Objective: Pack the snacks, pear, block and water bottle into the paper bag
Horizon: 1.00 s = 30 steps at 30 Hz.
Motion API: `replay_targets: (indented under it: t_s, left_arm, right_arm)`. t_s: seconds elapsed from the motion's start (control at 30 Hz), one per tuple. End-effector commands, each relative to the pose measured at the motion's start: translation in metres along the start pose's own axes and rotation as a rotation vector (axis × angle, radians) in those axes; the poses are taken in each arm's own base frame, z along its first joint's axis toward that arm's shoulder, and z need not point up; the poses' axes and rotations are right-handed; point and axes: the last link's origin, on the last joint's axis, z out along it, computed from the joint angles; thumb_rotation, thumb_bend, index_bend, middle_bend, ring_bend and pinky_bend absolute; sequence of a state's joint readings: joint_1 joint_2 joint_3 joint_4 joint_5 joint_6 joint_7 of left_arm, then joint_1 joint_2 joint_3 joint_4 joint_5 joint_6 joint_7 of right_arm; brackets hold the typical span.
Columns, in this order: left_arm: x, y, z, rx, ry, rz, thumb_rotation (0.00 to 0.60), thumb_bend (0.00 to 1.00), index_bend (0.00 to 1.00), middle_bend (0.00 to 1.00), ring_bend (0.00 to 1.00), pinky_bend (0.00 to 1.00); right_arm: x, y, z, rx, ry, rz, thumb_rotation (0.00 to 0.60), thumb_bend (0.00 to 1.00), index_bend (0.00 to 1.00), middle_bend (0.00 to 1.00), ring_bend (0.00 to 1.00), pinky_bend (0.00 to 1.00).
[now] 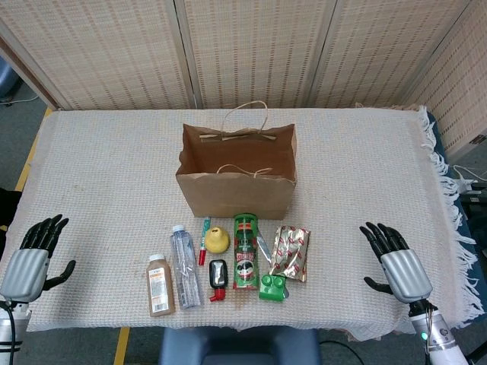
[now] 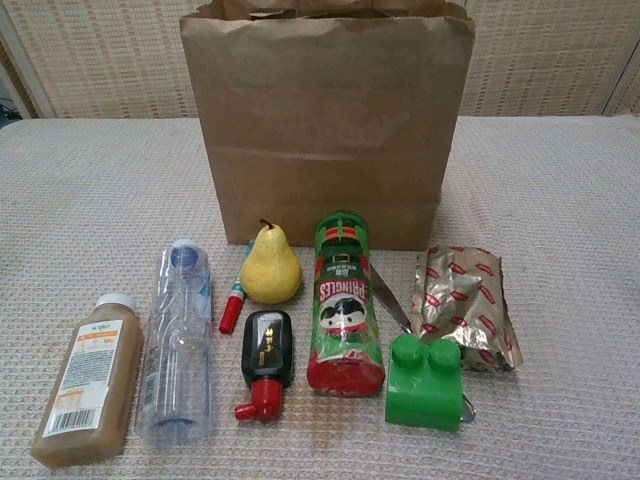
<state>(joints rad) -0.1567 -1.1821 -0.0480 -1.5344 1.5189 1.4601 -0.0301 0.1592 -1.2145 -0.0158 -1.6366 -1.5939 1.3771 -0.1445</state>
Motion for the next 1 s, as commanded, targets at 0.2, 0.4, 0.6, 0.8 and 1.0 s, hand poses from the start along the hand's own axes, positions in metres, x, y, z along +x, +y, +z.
replay_targets:
  t_s: [0.2,0.4,0.6,0.8,1.0]
  left_arm:
    - [0.0,0.001,0.0,-0.004,0.001,-0.003,0.6,0.34,0.0,0.0,0.0,0.07]
    - [-0.001,0.001,0.001,-0.008,-0.008,-0.004,0.6,0.34,0.0,0.0,0.0,0.07]
    - [0.001,0.0,0.002,-0.006,0.001,-0.022,0.6,0.34,0.0,0.0,0.0,0.07]
    - [0.002,-0.001,0.003,0.001,0.004,-0.038,0.6,0.34,0.0,0.0,0.0,0.07]
    - [0.003,-0.002,0.003,0.003,0.005,-0.045,0.6,0.34,0.0,0.0,0.0,0.07]
  right_arm:
    - [0.0,-0.001,-0.001,0.01,-0.005,0.001,0.6,0.04,0.0,0.02,0.0,0.1]
    - [0.0,-0.01,0.002,0.129,-0.07,-0.052,0.6,0.04,0.0,0.02,0.0,0.1]
    - [0.004,-0.021,0.017,0.337,-0.096,-0.229,0.6,0.0,0.0,0.02,0.0,0.1]
    - [0.001,-0.033,0.046,0.434,-0.199,-0.384,0.6,0.0,0.0,0.02,0.0,0.1]
    - [-0.013,-0.046,0.076,0.454,-0.262,-0.472,0.6,0.0,0.0,0.02,0.0,0.1]
